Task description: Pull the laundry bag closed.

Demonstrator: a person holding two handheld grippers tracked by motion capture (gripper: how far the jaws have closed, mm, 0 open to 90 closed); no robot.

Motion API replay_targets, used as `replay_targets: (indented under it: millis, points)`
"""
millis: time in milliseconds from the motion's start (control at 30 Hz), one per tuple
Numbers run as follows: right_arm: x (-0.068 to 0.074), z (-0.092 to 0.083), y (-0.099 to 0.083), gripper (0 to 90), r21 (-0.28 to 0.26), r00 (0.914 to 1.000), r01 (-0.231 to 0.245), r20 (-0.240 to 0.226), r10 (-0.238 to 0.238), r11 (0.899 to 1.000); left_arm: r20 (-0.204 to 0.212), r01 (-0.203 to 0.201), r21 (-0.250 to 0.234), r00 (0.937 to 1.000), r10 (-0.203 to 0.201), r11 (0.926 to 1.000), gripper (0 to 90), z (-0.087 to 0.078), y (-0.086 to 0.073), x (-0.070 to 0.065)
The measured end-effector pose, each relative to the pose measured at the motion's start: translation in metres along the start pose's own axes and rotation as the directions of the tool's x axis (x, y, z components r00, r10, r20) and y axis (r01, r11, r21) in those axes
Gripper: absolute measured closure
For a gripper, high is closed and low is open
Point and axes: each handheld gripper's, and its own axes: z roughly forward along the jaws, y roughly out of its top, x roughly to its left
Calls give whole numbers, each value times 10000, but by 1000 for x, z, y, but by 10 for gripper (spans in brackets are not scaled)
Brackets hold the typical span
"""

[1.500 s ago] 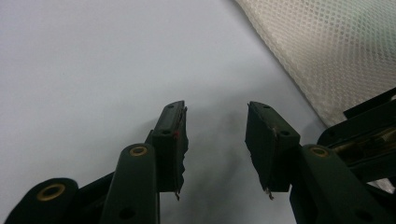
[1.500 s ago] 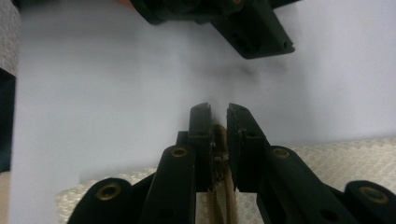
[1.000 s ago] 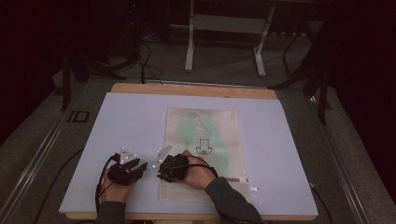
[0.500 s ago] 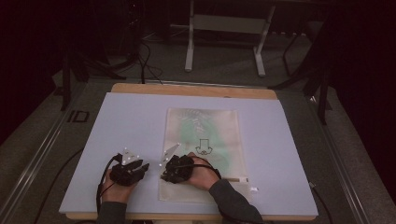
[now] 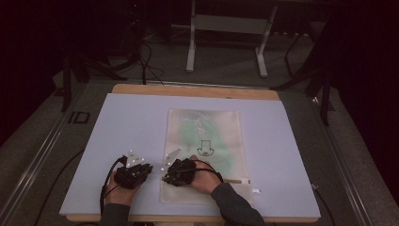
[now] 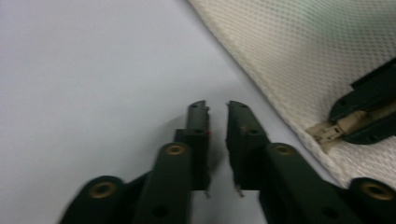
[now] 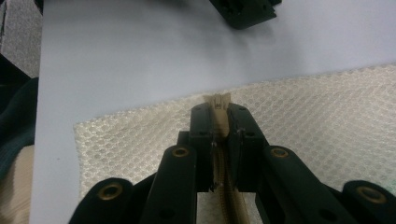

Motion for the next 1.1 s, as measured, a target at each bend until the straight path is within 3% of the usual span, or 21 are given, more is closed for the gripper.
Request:
replay_targets:
  millis: [100, 500, 867, 1100]
  points:
    - [1, 1, -1, 818, -26, 9998, 191, 83, -191, 9998, 262, -144, 34, 9996, 143, 9999, 887, 1, 1, -3]
    - [5, 2, -2, 819, -68, 9988, 317, 374, -314, 9995, 961, -244, -95, 9950, 252, 9997, 890, 7, 6, -15]
    - [6, 3, -3, 822, -328, 9979, 294, 593, -275, 9990, 1214, 71, -330, 9926, -30, 9994, 890, 10, 9, -17]
    - [7, 4, -2, 822, -321, 9973, 299, 679, -277, 9990, 1226, -73, -186, 9924, 96, 9998, 890, 15, 10, -22]
